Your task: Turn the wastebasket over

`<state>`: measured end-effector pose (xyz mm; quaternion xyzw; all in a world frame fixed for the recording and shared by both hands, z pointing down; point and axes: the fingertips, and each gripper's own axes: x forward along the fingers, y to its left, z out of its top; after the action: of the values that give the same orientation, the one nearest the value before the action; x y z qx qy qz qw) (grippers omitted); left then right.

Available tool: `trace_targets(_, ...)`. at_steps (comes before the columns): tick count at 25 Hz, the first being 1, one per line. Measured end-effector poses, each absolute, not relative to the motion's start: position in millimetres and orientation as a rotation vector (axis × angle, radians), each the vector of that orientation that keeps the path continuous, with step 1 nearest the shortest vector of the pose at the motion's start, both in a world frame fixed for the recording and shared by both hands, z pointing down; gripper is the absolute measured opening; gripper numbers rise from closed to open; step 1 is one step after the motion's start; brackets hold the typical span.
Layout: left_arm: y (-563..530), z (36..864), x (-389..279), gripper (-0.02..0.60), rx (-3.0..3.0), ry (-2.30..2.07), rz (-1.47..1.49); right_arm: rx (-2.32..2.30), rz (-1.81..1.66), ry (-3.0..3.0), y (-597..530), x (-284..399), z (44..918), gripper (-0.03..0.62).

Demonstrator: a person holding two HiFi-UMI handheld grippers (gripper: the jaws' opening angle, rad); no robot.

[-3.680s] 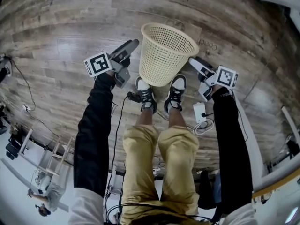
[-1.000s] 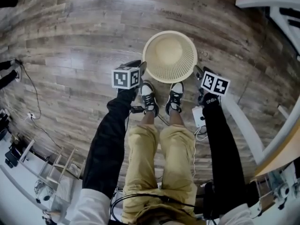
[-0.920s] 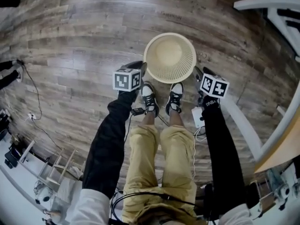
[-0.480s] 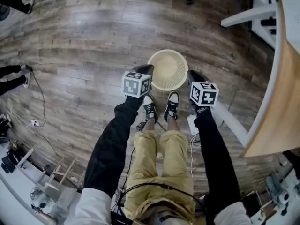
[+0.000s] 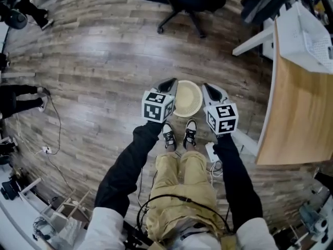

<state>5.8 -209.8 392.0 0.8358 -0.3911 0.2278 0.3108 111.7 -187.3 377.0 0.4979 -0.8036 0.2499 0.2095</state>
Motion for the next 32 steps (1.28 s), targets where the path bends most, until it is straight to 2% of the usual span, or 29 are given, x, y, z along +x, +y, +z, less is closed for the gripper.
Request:
trace_targets(8,-212,245,18,0.002,2.47,-1.045,0.618,1.471,0.562,-2.453,-185,93,222,0.021)
trace_targets(19,-206,40,-6,0.002,2.623,-1.242,0.275,1.547,0.31,-2.614,-164,93,55,0.021)
trace_targets(32,-140,-70,-23,0.002,2.688,-1.365,0.022,1.637,0.042,-2.668,-107,93,-60,0.021)
